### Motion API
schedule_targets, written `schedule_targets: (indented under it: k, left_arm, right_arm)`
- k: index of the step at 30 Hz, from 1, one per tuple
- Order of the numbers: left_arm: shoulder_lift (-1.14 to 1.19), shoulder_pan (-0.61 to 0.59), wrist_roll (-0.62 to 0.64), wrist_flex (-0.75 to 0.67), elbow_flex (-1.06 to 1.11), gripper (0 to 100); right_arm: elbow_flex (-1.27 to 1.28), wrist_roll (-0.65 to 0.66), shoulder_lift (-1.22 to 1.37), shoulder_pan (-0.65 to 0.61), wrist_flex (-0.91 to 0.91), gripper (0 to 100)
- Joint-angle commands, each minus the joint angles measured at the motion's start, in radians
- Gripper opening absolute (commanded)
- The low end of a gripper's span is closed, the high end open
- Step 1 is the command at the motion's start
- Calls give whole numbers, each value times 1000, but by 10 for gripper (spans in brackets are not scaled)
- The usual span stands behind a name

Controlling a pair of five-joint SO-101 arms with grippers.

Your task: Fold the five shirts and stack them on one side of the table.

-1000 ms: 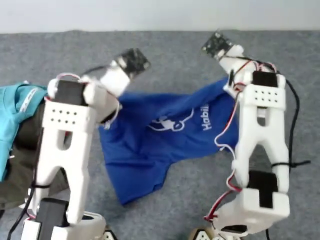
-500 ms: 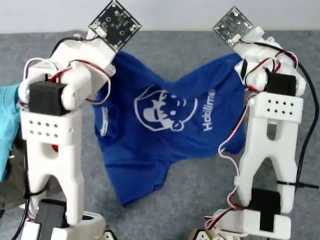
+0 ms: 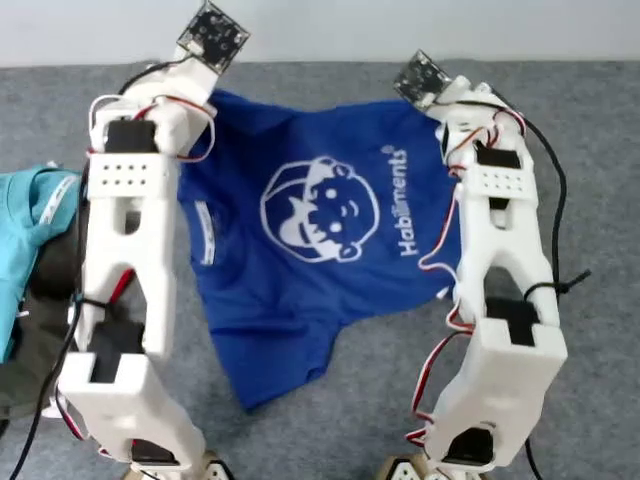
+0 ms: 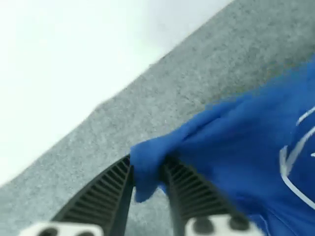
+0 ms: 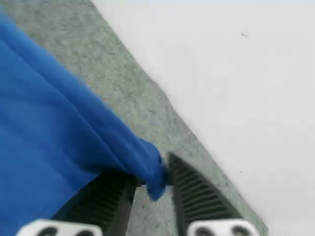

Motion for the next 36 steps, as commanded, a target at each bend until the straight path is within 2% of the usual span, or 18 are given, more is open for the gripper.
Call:
schedule_targets:
  k: [1,8,12,15,19,21,26,30,36]
  left_arm:
    - [-5,0,8,15,-7,113]
    - [-15,-8,5,40,-33,116]
    - [-15,-3,9,158,-176,116]
    - [-15,20,9,311,-306,113]
    - [-14,84,6,651,-469,111]
    - [-12,118,11,789,-510,111]
    - [-110,143,44,779,-367,87]
    - [-258,209,43,779,-107,86]
    - [-545,259,49,779,323,86]
  right_arm:
    - [-51,9,-5,-2,-27,194]
    - [-51,12,-27,-1,-27,195]
    - [-51,12,-64,19,-4,195]
    - [-51,9,-110,35,128,195]
    - [-51,-3,-188,56,377,194]
    - [-51,-51,-228,62,495,194]
    - [-51,-118,-311,62,739,194]
    - [-51,-123,-364,59,903,194]
    - [-51,-226,-429,62,1127,194]
